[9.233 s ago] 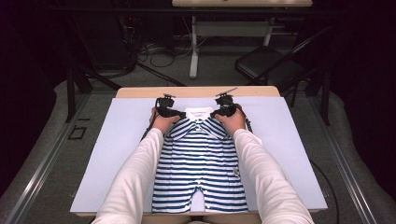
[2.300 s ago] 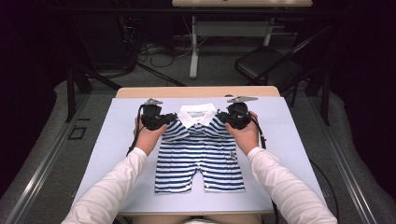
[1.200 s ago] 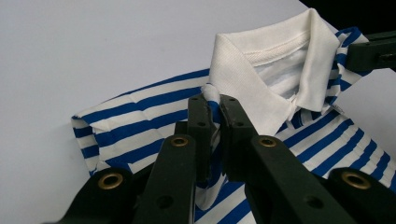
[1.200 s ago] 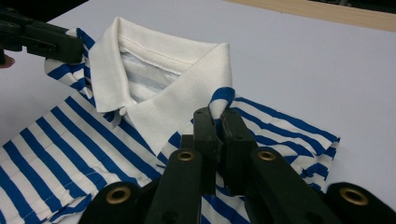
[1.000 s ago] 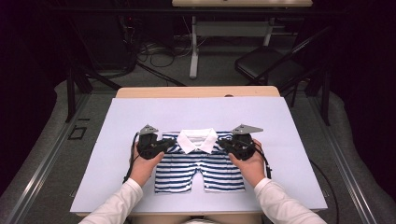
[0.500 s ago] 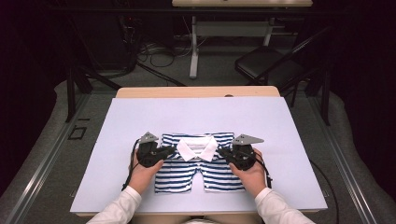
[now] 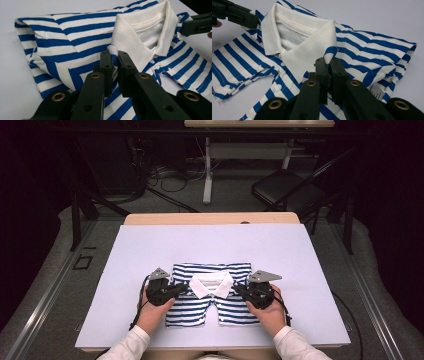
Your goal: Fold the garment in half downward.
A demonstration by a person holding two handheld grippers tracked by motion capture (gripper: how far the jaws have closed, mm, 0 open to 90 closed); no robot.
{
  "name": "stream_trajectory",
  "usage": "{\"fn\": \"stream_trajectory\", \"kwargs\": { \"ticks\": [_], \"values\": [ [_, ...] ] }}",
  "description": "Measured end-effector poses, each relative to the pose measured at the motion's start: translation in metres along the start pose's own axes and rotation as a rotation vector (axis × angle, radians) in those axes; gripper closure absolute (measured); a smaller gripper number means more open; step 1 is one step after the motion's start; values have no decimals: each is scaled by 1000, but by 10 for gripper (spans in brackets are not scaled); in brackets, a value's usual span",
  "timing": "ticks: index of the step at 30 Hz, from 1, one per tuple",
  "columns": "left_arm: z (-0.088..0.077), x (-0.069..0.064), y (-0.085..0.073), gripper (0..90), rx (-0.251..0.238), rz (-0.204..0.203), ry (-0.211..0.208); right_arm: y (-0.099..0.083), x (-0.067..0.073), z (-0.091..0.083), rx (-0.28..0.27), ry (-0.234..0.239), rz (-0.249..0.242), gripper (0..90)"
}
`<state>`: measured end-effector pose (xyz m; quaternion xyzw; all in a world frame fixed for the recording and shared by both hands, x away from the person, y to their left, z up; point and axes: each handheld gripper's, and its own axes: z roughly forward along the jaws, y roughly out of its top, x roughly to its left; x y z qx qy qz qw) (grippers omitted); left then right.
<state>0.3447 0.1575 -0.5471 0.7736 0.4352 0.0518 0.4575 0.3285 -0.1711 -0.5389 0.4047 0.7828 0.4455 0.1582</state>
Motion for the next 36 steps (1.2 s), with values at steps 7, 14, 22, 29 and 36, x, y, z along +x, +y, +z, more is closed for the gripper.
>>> {"fn": "stream_trajectory", "kwargs": {
  "ticks": [7,14,22,29,36],
  "values": [
    [-1,-2,-4,839,11,4,-3,-4,0,-1,7,15,5,863],
    [-4,-5,-8,838,10,2,-16,-8,0,-2,20,22,13,863],
    [-6,-8,-12,838,19,11,-28,-13,3,-6,27,27,11,863],
    [-6,-11,-15,835,26,14,-29,-14,4,-8,27,31,11,861],
    [-6,-10,-14,818,24,8,-33,-16,3,-7,25,34,25,841]
  ]
}}
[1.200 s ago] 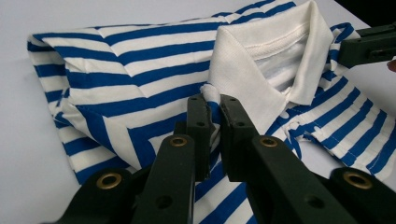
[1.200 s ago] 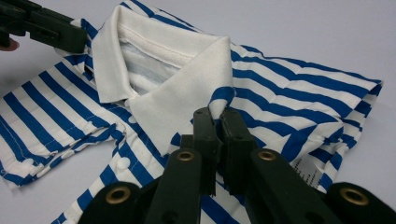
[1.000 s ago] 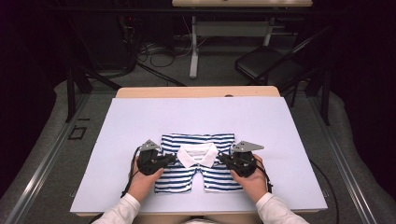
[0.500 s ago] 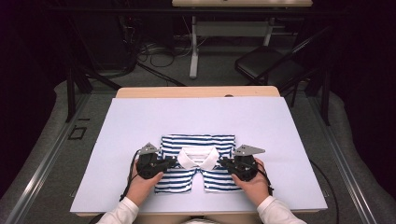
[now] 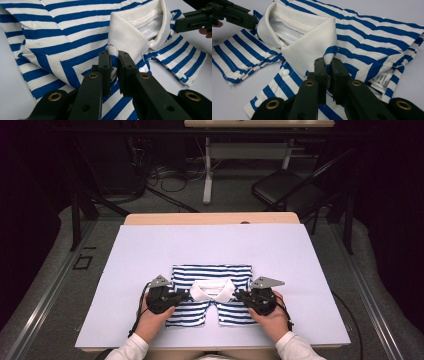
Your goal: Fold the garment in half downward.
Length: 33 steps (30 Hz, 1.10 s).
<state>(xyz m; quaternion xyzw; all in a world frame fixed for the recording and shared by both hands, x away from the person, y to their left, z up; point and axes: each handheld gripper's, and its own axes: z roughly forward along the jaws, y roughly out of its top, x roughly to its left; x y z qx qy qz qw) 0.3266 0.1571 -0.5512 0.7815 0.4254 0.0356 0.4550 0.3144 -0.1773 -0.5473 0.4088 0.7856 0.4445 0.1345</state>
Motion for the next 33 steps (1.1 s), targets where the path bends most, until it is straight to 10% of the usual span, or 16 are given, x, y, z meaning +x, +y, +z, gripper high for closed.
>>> {"fn": "stream_trajectory", "kwargs": {
  "ticks": [33],
  "values": [
    [-19,12,5,393,-110,6,83,4,-14,-18,-117,-48,11,441]
  ]
}}
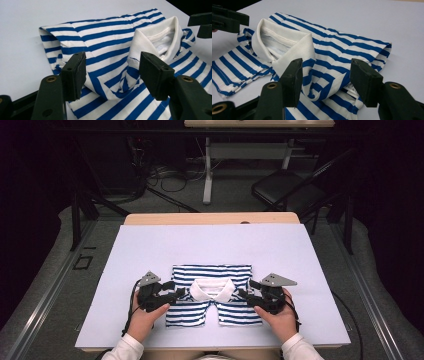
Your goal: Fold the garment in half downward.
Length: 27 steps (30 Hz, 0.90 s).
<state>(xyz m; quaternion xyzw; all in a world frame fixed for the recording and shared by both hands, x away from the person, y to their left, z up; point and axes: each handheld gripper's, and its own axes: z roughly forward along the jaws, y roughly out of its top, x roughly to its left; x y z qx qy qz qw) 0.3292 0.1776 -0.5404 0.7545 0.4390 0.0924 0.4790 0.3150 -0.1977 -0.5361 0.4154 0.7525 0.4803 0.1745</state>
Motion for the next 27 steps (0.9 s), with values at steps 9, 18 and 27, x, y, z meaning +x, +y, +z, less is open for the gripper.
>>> {"fn": "stream_trajectory", "kwargs": {
  "ticks": [9,18,27],
  "values": [
    [4,10,5,376,5,-1,47,4,-7,6,4,-11,21,479],
    [16,13,12,447,3,1,38,9,-6,15,11,-17,13,637],
    [24,15,14,610,37,-16,17,12,-6,28,39,-10,29,771]
  ]
}}
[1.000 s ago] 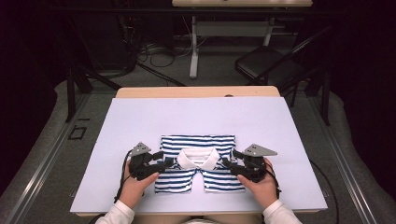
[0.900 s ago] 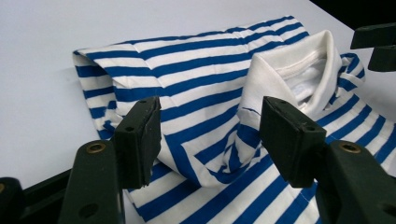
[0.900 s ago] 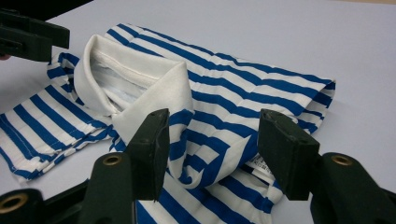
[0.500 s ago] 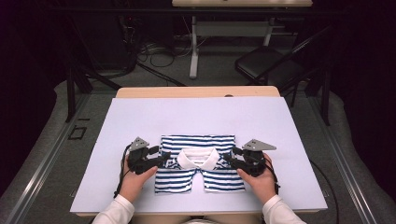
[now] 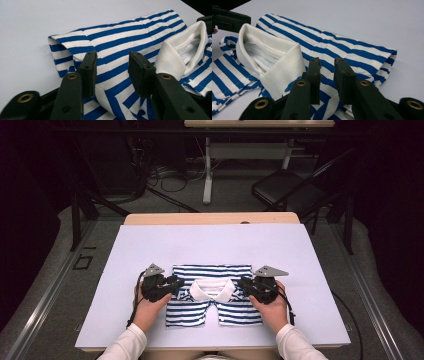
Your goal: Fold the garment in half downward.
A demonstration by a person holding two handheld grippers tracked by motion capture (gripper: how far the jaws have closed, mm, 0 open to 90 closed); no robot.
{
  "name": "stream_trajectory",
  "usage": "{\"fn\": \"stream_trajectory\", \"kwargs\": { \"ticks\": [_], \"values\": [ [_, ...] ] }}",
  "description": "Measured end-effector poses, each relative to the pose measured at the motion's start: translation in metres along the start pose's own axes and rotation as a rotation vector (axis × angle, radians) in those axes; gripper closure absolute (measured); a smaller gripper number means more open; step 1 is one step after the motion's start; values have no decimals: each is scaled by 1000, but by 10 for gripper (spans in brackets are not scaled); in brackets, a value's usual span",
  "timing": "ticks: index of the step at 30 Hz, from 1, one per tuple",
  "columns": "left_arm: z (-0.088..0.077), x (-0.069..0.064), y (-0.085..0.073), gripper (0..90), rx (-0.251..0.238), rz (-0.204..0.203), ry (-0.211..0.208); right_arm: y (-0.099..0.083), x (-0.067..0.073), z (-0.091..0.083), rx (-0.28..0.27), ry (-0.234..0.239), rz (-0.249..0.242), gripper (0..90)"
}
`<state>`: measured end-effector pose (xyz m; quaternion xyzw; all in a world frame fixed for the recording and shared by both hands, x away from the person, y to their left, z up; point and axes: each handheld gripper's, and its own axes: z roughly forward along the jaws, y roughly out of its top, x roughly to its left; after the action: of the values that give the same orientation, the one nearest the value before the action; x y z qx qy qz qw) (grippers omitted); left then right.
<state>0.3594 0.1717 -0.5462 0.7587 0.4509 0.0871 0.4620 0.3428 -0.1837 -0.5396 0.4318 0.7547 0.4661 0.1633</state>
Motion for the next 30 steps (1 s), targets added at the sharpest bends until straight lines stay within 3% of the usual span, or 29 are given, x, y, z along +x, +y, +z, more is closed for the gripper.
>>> {"fn": "stream_trajectory", "kwargs": {
  "ticks": [12,30],
  "values": [
    [13,0,1,891,87,-41,-39,-2,1,9,43,24,3,882],
    [19,-10,0,900,124,-14,-71,-4,1,14,80,76,17,900]
  ]
}}
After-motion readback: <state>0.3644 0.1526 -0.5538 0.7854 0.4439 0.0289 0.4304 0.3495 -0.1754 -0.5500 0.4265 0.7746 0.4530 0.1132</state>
